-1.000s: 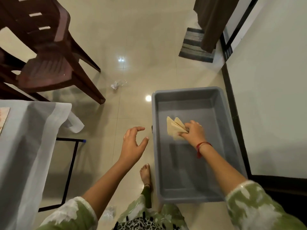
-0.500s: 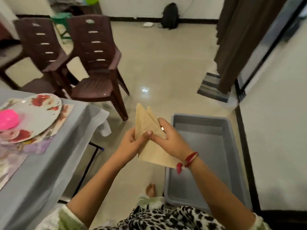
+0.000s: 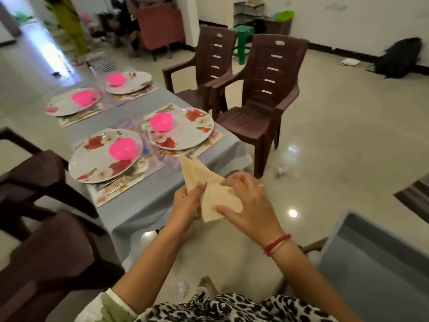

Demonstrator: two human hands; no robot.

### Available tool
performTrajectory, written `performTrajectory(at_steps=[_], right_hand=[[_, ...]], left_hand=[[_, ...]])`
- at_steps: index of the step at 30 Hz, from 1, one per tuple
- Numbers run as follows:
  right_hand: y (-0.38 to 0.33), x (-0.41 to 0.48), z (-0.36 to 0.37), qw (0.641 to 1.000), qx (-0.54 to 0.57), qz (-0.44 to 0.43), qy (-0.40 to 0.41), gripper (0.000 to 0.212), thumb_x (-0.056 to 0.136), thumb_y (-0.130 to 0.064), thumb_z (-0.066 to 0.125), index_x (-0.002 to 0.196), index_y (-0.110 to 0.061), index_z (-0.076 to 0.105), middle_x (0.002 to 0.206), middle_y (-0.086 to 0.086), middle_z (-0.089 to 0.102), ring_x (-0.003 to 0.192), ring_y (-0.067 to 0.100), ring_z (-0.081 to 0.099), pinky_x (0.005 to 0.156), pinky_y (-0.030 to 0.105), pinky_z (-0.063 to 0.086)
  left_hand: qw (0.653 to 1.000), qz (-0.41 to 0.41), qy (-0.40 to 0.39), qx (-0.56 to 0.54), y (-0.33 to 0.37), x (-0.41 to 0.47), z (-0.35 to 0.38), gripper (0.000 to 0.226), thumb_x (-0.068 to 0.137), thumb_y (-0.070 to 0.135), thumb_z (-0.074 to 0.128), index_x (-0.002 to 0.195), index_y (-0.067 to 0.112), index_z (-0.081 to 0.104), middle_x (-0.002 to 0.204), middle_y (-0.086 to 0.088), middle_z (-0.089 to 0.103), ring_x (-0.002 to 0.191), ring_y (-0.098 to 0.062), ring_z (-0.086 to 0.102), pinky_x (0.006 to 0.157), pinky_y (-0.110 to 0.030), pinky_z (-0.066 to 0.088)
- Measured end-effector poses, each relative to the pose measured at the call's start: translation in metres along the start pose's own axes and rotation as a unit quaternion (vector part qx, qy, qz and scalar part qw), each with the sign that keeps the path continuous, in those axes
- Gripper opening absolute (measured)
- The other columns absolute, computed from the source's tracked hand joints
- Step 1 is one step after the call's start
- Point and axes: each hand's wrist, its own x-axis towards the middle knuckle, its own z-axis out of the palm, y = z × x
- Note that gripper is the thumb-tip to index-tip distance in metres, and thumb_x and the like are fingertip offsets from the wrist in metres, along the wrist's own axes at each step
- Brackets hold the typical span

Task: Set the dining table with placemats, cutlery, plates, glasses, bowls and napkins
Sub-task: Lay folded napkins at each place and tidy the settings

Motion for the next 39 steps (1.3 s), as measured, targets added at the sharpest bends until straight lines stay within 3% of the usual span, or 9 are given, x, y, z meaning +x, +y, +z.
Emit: performTrajectory(at_steps=[2, 4, 7, 11, 15, 21, 28, 36, 39], right_hand=[[-0.007, 0.014, 0.018, 0.993, 0.021, -0.06, -0.096, 0.058, 0.074, -0.06, 0.061, 0.12, -0.024, 0.054, 0.127, 0.0, 0.049, 0.115, 0.015, 0.047, 0.094, 0.027, 0.043], [-0.009, 0.03, 0.031, 0.989, 0.098, -0.008, -0.109, 0.06, 0.077, -0.061, 0.06, 0.126, -0.027, 0.051, 0.129, -0.005, 0.045, 0.116, 0.002, 0.04, 0.098, 0.016, 0.035], [-0.002, 0.074, 0.045, 0.983, 0.118, 0.132, -0.053, 0.043, 0.085, -0.045, 0.064, 0.122, -0.023, 0.057, 0.113, -0.012, 0.046, 0.103, 0.002, 0.046, 0.089, 0.018, 0.042], [0.003, 0.126, 0.065, 0.973, 0.136, 0.149, -0.116, 0.01, 0.081, -0.022, 0.072, 0.091, -0.019, 0.069, 0.081, -0.014, 0.062, 0.075, 0.004, 0.058, 0.071, 0.018, 0.05], [0.007, 0.166, 0.095, 0.949, 0.187, 0.202, -0.151, 0.013, 0.079, -0.01, 0.072, 0.076, -0.018, 0.062, 0.068, -0.013, 0.059, 0.061, -0.003, 0.055, 0.058, 0.009, 0.045], [0.017, 0.204, 0.126, 0.883, 0.258, 0.295, -0.256, 0.021, 0.083, -0.002, 0.065, 0.094, -0.019, 0.059, 0.084, 0.01, 0.068, 0.08, 0.019, 0.061, 0.077, 0.032, 0.048], [0.024, 0.237, 0.144, 0.809, 0.324, 0.35, -0.344, 0.021, 0.082, 0.0, 0.068, 0.097, -0.013, 0.063, 0.09, 0.011, 0.065, 0.079, 0.021, 0.063, 0.071, 0.031, 0.053], [0.055, 0.246, 0.137, 0.757, 0.372, 0.408, -0.349, 0.004, 0.085, -0.012, 0.066, 0.085, -0.008, 0.067, 0.081, 0.004, 0.068, 0.072, 0.015, 0.065, 0.062, 0.023, 0.054], [0.074, 0.257, 0.125, 0.728, 0.425, 0.421, -0.335, 0.033, 0.075, -0.015, 0.07, 0.102, 0.003, 0.065, 0.099, 0.013, 0.069, 0.085, 0.022, 0.066, 0.075, 0.03, 0.056]], left_hand=[[1.0, -0.012, 0.016, -0.018, 0.005, 0.013, -0.017, 0.021, 0.094, 0.024, 0.058, 0.104, 0.007, 0.063, 0.092, -0.016, 0.07, 0.084, -0.032, 0.065, 0.074, -0.043, 0.05], [1.0, -0.012, 0.009, -0.024, 0.008, 0.028, -0.03, 0.019, 0.095, 0.022, 0.057, 0.104, 0.007, 0.063, 0.091, -0.012, 0.072, 0.084, -0.027, 0.068, 0.072, -0.038, 0.054], [0.999, -0.015, -0.002, -0.044, 0.017, 0.055, -0.05, 0.02, 0.095, 0.022, 0.057, 0.106, 0.007, 0.063, 0.087, -0.006, 0.073, 0.077, -0.018, 0.069, 0.062, -0.027, 0.053], [0.995, -0.037, -0.001, -0.087, 0.026, 0.092, -0.072, 0.027, 0.094, 0.024, 0.057, 0.115, 0.008, 0.061, 0.104, -0.01, 0.073, 0.095, -0.025, 0.069, 0.081, -0.038, 0.055], [0.991, -0.074, -0.007, -0.116, 0.025, 0.129, -0.087, 0.026, 0.092, 0.028, 0.059, 0.115, 0.014, 0.061, 0.106, -0.008, 0.073, 0.099, -0.028, 0.068, 0.092, -0.05, 0.051], [0.979, -0.106, -0.041, -0.169, 0.015, 0.16, -0.108, 0.04, 0.083, 0.026, 0.067, 0.12, 0.015, 0.057, 0.107, -0.006, 0.073, 0.096, -0.022, 0.07, 0.075, -0.035, 0.057], [0.956, -0.127, -0.067, -0.255, -0.001, 0.17, -0.126, 0.046, 0.083, 0.031, 0.059, 0.125, 0.014, 0.055, 0.119, -0.01, 0.068, 0.111, -0.029, 0.063, 0.094, -0.049, 0.05], [0.967, -0.14, -0.03, -0.212, -0.005, 0.187, -0.117, 0.021, 0.09, 0.013, 0.06, 0.111, 0.01, 0.063, 0.105, -0.011, 0.073, 0.091, -0.024, 0.069, 0.075, -0.038, 0.057], [0.968, -0.146, -0.025, -0.203, 0.003, 0.199, -0.102, 0.024, 0.089, 0.013, 0.061, 0.112, 0.007, 0.063, 0.105, -0.013, 0.072, 0.093, -0.028, 0.069, 0.085, -0.046, 0.054]])
